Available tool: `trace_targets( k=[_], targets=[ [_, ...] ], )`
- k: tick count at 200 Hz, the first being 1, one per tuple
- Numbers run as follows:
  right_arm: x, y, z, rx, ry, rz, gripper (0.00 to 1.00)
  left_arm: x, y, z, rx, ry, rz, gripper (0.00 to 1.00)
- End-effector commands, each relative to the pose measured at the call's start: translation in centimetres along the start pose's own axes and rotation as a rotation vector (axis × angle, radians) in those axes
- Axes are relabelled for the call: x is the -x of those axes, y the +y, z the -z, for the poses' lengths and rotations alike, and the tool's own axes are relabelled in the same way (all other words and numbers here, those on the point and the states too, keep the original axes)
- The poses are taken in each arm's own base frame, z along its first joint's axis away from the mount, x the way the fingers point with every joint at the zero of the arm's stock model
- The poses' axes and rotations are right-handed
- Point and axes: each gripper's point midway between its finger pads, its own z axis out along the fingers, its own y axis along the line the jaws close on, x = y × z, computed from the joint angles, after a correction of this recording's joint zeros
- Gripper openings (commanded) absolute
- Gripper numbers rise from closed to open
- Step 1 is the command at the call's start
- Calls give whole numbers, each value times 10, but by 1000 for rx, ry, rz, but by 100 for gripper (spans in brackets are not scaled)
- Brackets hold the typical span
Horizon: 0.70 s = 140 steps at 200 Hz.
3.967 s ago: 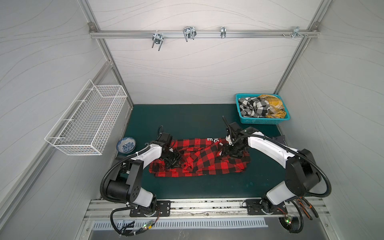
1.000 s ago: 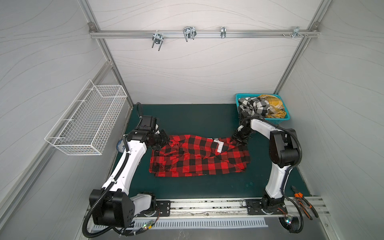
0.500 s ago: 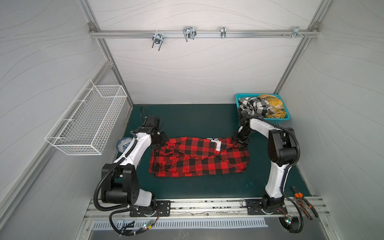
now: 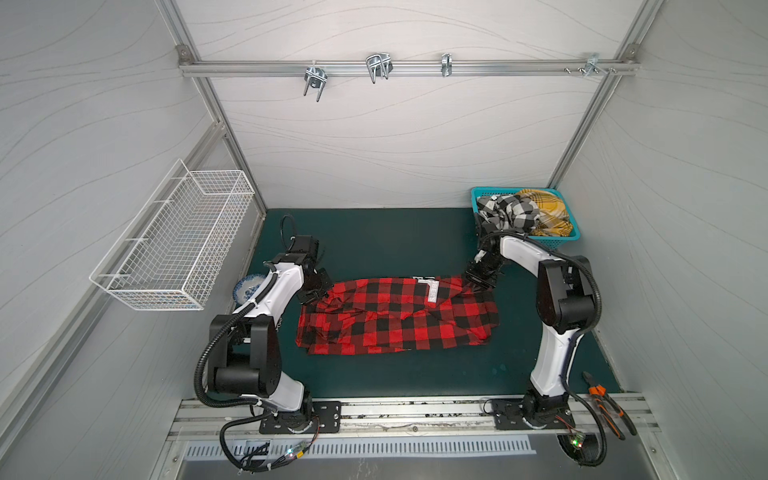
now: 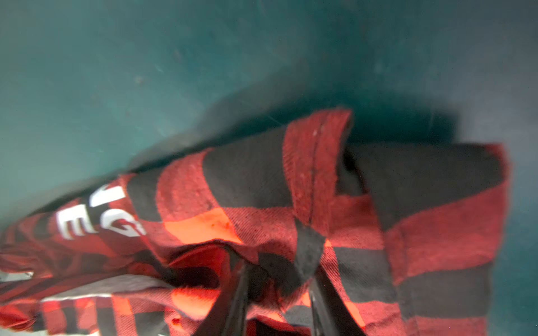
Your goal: Fold and stack the long sleeve shirts
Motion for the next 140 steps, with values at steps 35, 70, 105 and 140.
trace_targets(
  k=[35,70,105,140],
  targets=[
    [7,-1,-5,-40,34,-30,51,12,7,-2,36,-15,9,0],
    [9,-4,-14,-48,48,-42,43,22,11,1,52,-30,15,0],
    [8,-1,-12,-35,48,-34,43,28,24,-4,75,-17,47,0],
    [8,1,-12,-33,51,-28,43,21,27,-16,91,21,54,0]
  ],
)
